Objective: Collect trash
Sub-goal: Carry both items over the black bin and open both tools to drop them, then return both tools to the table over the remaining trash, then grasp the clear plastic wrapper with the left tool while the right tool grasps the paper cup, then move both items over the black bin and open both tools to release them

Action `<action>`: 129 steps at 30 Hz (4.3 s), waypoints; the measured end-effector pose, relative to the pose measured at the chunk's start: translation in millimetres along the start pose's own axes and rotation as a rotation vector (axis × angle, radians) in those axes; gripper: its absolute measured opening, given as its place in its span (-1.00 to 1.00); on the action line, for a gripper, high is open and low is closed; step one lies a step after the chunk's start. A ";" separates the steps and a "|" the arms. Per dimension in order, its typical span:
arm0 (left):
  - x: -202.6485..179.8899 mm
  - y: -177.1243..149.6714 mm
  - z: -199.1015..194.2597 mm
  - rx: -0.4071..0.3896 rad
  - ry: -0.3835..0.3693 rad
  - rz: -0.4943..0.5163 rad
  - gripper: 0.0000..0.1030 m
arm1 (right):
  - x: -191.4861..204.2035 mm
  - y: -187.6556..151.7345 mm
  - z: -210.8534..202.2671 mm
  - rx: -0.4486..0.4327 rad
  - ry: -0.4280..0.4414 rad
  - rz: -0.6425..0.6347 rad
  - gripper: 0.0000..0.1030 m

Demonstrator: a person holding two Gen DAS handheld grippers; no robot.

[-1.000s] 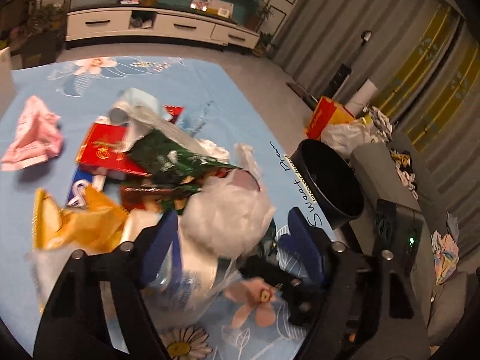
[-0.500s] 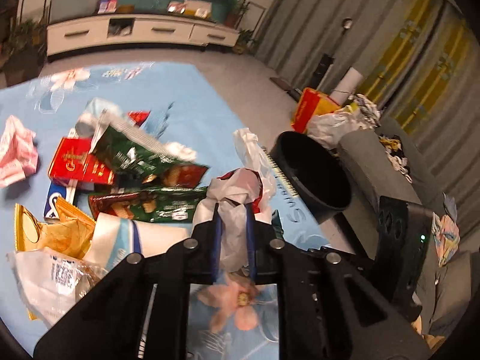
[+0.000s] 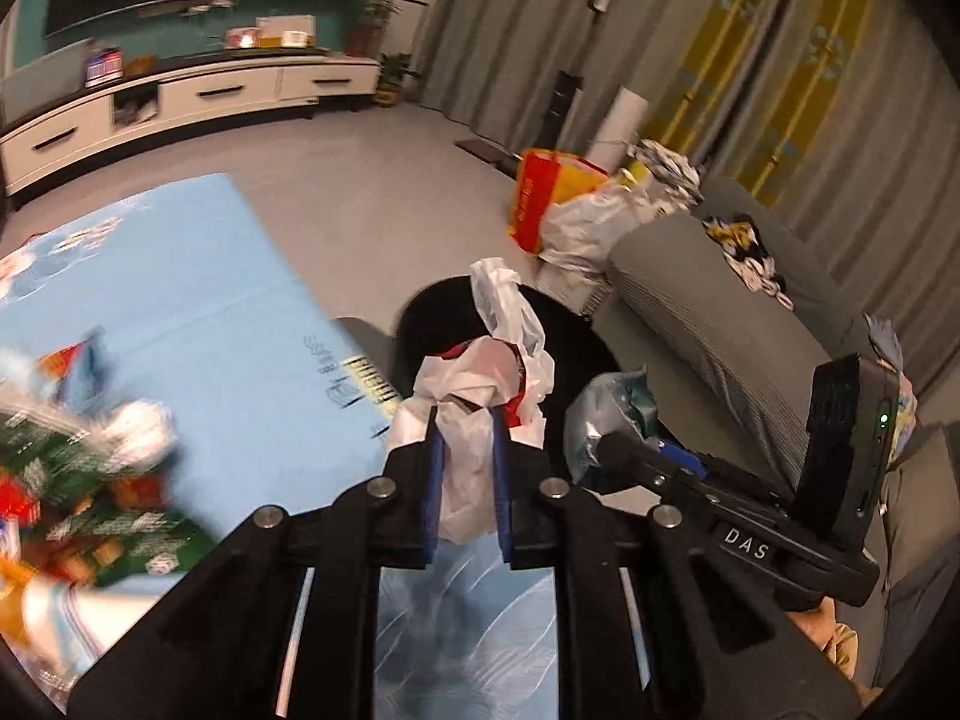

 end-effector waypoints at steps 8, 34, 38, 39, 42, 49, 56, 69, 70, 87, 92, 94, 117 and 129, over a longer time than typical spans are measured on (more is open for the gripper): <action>-19.4 23.7 78.9 0.095 0.013 0.017 -0.66 | -34.1 20.9 28.2 0.013 -0.071 0.045 -0.18; -3.1 -58.2 -17.4 0.047 0.005 -0.138 0.94 | -11.1 -30.8 -24.4 0.054 -0.005 0.067 0.58; 13.4 -83.1 -47.8 0.016 0.019 -0.213 0.94 | 12.5 -46.9 -26.1 0.069 0.023 0.037 0.64; 18.6 -90.6 -55.6 0.007 0.017 -0.239 0.94 | 19.2 -50.2 -25.3 0.079 0.035 0.027 0.65; 36.7 -108.7 -75.6 -0.025 0.039 -0.291 0.94 | 42.4 -61.6 -19.3 0.127 0.082 -0.015 0.69; 90.8 -163.0 -108.8 -0.045 0.081 -0.429 0.94 | 103.5 -80.3 -6.9 0.164 0.225 -0.145 0.94; 137.0 -215.4 -137.1 -0.075 0.121 -0.597 0.94 | 149.6 -103.5 12.8 0.274 0.252 -0.284 0.94; 193.6 -217.4 -123.6 -0.154 0.060 -0.810 0.92 | 165.7 -114.9 28.3 0.300 0.213 -0.325 0.94; 197.4 -214.5 -120.7 -0.161 0.064 -0.815 0.90 | 164.6 -113.9 29.7 0.299 0.212 -0.323 0.94; 183.5 -207.6 -147.7 -0.195 0.055 -0.695 -0.66 | 187.2 -94.3 62.0 0.322 0.276 -0.301 0.94; 180.8 -198.0 -150.6 -0.130 0.107 -0.622 -0.66 | 205.7 -85.0 79.2 0.331 0.318 -0.334 0.94; 185.2 -196.0 -149.5 -0.119 0.126 -0.625 -0.66 | 213.0 -77.9 89.4 0.327 0.328 -0.341 0.94; 193.2 -200.4 -132.3 -0.035 0.137 -0.600 -0.65 | 233.7 -92.9 109.4 0.462 0.389 -0.409 -0.35; 137.1 -175.0 -124.5 -0.021 0.144 -0.451 -0.65 | 163.4 -85.4 1.1 0.155 -0.019 -0.436 -0.54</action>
Point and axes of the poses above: each gripper's, at about its wrist camera, not at the fingertips, and z roughly the way its jaws point, x to its left, y to its top, the point moved 4 cm from there along z, roughly the way its jaws point, and after that the axes turned 8 degrees about x, right-handed, at the moved point
